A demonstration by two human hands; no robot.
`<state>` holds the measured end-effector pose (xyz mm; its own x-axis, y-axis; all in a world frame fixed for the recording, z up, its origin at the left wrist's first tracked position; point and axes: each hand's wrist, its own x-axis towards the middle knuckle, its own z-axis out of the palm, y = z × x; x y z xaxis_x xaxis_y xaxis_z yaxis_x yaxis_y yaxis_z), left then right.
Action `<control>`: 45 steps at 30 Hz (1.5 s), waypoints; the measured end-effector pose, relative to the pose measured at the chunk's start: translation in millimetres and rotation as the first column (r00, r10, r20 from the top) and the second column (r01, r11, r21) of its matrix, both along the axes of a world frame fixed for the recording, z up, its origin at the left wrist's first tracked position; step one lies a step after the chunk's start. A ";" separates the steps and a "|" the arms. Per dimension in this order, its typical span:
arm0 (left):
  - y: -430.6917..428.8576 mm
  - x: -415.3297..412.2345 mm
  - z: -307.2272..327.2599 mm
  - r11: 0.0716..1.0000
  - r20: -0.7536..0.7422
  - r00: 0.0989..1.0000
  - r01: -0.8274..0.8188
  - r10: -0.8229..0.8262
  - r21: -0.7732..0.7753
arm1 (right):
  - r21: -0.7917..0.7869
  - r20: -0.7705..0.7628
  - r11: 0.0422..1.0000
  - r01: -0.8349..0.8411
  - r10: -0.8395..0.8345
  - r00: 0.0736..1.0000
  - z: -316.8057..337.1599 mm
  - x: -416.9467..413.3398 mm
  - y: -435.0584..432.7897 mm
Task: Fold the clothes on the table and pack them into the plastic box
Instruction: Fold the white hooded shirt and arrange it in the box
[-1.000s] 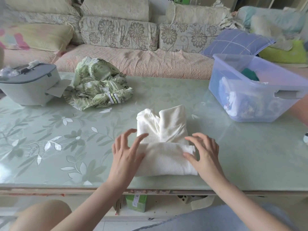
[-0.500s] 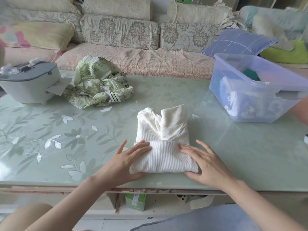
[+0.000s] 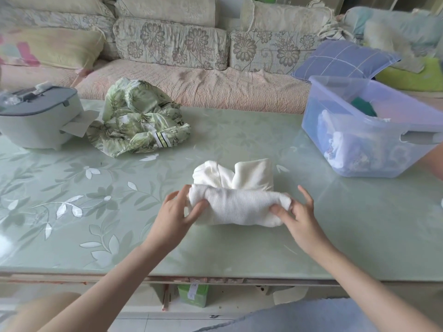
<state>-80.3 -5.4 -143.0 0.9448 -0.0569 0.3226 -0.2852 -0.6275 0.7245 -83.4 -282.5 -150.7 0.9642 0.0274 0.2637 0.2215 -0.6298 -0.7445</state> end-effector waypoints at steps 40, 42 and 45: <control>-25.4 46.8 -3.7 0.957 0.262 0.948 0.108 -0.181 0.270 | -0.558 0.215 0.748 0.360 -0.289 0.933 8.7 79.0 37.5; -16.3 44.2 -5.2 0.936 0.118 0.961 0.211 -0.252 0.282 | -0.457 0.396 0.847 0.272 -0.080 0.915 9.4 72.8 30.3; -3.8 41.6 -13.2 0.847 0.082 0.935 0.274 -0.346 0.455 | -0.499 0.272 0.850 -0.168 0.337 0.901 10.3 54.8 13.8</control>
